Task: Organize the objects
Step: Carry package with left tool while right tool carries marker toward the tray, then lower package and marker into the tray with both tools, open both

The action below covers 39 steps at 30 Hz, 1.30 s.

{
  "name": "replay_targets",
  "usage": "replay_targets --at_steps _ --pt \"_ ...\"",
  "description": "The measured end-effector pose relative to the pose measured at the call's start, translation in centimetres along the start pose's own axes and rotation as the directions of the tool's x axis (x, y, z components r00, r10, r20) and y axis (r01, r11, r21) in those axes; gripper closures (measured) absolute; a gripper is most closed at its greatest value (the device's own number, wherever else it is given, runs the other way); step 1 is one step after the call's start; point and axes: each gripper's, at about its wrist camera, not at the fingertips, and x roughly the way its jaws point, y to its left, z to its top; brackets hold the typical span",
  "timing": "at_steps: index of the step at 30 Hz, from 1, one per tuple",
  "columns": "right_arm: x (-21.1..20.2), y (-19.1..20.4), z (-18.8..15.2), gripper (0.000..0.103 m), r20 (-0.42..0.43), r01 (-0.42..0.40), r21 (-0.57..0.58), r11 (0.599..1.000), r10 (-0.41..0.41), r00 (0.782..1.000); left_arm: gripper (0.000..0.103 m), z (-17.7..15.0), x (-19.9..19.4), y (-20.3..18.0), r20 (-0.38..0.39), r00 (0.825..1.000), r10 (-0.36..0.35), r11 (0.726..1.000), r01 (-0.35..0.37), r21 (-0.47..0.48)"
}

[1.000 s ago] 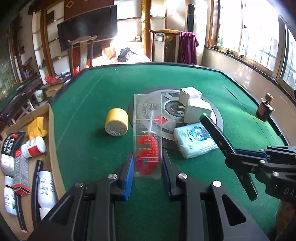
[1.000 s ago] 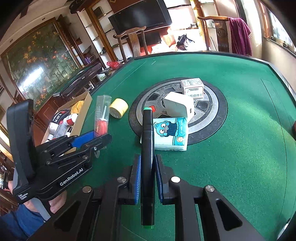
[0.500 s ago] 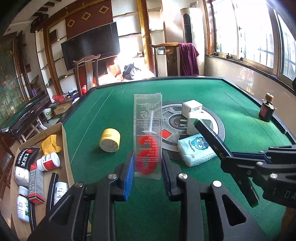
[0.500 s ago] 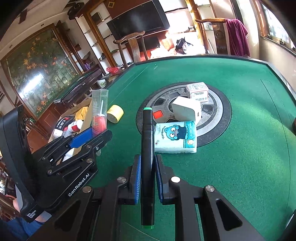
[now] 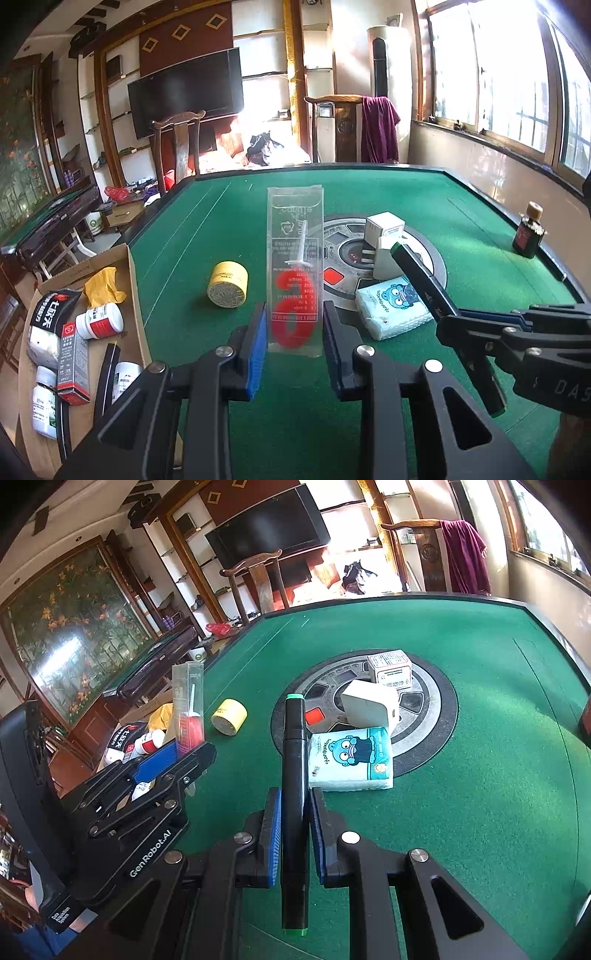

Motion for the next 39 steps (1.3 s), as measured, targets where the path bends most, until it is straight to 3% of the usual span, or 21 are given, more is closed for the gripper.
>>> replay_targets --at_steps 4,9,23,31,39 --pt "-0.1 0.3 0.0 0.087 0.007 -0.011 0.018 1.000 0.011 1.000 0.076 0.0 -0.4 1.1 -0.011 0.999 -0.041 0.998 0.040 -0.050" --pt "0.1 1.2 -0.2 0.087 -0.001 -0.029 0.025 0.999 0.029 1.000 0.076 -0.3 -1.6 2.6 -0.002 0.999 -0.032 0.996 0.031 -0.086" --pt "1.6 6.6 -0.5 0.087 -0.030 -0.098 -0.041 0.994 0.097 0.995 0.076 -1.6 -5.4 9.2 0.033 0.998 0.056 0.982 -0.049 -0.184" --pt "3.1 10.8 -0.1 0.087 -0.061 -0.143 -0.099 0.985 0.137 0.989 0.076 -2.8 -7.1 14.2 0.035 0.992 0.120 0.957 -0.106 -0.269" --pt "5.4 16.9 0.3 0.087 -0.092 -0.191 -0.183 0.964 0.177 0.980 0.075 -4.9 -7.4 19.7 -0.007 0.984 0.177 0.912 -0.166 -0.375"
